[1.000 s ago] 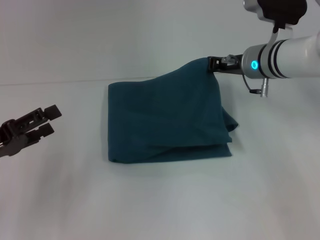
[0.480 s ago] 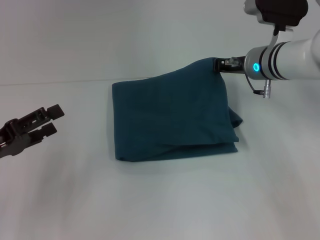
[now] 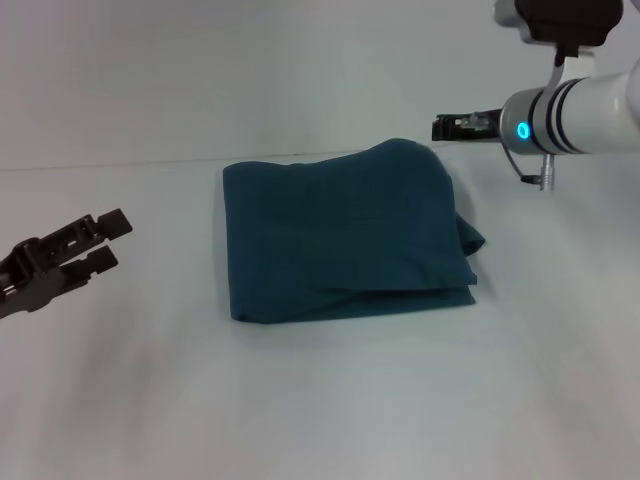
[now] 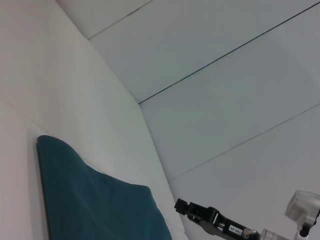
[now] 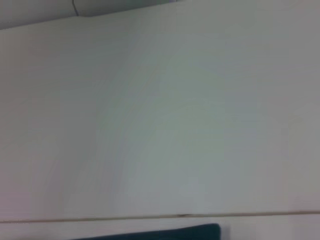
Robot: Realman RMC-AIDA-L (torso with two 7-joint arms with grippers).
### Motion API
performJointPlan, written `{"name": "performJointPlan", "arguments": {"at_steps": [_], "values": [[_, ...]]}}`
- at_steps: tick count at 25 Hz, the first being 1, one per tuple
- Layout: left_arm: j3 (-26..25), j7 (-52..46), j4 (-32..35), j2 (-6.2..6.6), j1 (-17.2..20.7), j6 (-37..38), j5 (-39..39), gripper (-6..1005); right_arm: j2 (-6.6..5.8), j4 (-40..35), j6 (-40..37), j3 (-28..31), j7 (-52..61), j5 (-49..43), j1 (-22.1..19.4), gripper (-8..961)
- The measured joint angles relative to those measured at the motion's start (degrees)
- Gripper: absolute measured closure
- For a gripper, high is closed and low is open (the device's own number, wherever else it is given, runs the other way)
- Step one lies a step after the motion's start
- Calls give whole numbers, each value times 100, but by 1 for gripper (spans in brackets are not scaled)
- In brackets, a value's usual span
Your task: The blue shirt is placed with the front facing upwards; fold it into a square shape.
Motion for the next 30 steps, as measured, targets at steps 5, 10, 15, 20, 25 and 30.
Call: {"name": "performJointPlan", "arguments": {"at_steps": [5, 10, 15, 20, 25, 30], "values": [[0, 0, -1, -1, -3, -1, 0, 63, -194, 25, -176, 15, 178, 22, 25, 683], [0, 0, -1, -1, -3, -35, 0, 63, -299, -305, -907, 32, 116, 268, -89, 537], [-1, -4, 32, 57, -3, 56, 60, 63, -330, -959, -2203, 92, -731, 1358, -510, 516], [-4, 1, 219, 126, 30, 292, 75, 63, -426, -1448, -3711, 454, -1922, 2991, -1127, 461], [-9, -29, 351, 174, 53, 433, 79, 63, -434, -1983, -4415, 661, -2277, 3546, -1703, 326], [-18, -31, 358, 193, 56, 523, 86, 63, -432, -2168, -4620, 738, -2427, 3644, -1960, 163]]}}
